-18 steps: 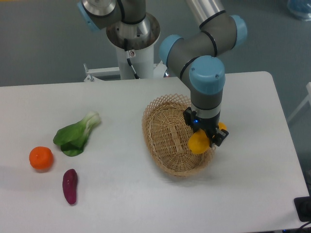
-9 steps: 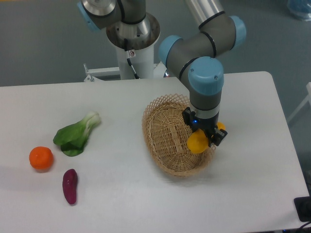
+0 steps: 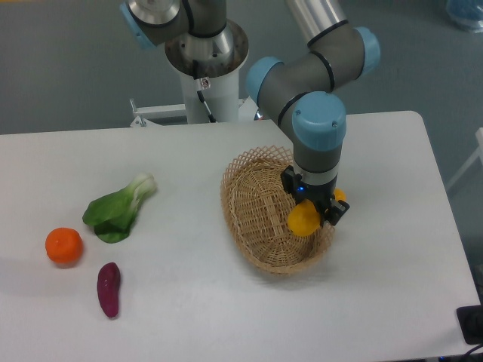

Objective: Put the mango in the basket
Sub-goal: 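Lower the held mango into the basket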

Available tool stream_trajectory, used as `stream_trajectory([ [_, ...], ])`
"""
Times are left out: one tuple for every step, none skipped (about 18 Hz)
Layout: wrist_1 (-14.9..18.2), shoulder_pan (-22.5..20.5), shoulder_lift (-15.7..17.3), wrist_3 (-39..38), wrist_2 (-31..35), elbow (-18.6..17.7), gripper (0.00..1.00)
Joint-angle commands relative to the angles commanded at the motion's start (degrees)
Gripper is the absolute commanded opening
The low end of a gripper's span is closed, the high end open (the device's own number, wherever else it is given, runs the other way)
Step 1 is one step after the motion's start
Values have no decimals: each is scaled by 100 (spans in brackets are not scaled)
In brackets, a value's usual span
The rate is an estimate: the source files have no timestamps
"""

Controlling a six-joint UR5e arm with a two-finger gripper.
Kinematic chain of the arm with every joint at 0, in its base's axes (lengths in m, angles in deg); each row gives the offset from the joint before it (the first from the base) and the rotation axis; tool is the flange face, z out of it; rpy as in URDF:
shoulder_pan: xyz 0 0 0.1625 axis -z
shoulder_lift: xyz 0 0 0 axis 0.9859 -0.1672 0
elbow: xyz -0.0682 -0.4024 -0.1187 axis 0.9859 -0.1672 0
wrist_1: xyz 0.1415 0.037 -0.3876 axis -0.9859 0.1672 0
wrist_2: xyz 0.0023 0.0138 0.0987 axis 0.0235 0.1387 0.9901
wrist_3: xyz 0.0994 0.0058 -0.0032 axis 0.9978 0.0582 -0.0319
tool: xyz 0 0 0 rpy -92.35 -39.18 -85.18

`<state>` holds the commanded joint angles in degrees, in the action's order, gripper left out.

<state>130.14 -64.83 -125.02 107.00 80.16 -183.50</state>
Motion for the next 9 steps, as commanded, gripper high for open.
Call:
stream_trajectory([
  [-9,18,18,0,0,-79,56],
  [-9,61,53,0,0,-158,56],
  [-9,114,96,9,9,-263,56],
  [-17,141,184,0,9,-395,56],
  [-18,141,263,17,18,-536,56],
  [-26,158,333,35,18,-659,56],
  [-26,158,395,44,18,-773,56],
  [-26,185,448,44,26,-861,56],
  [-26,228,501,44,35,-958,56],
])
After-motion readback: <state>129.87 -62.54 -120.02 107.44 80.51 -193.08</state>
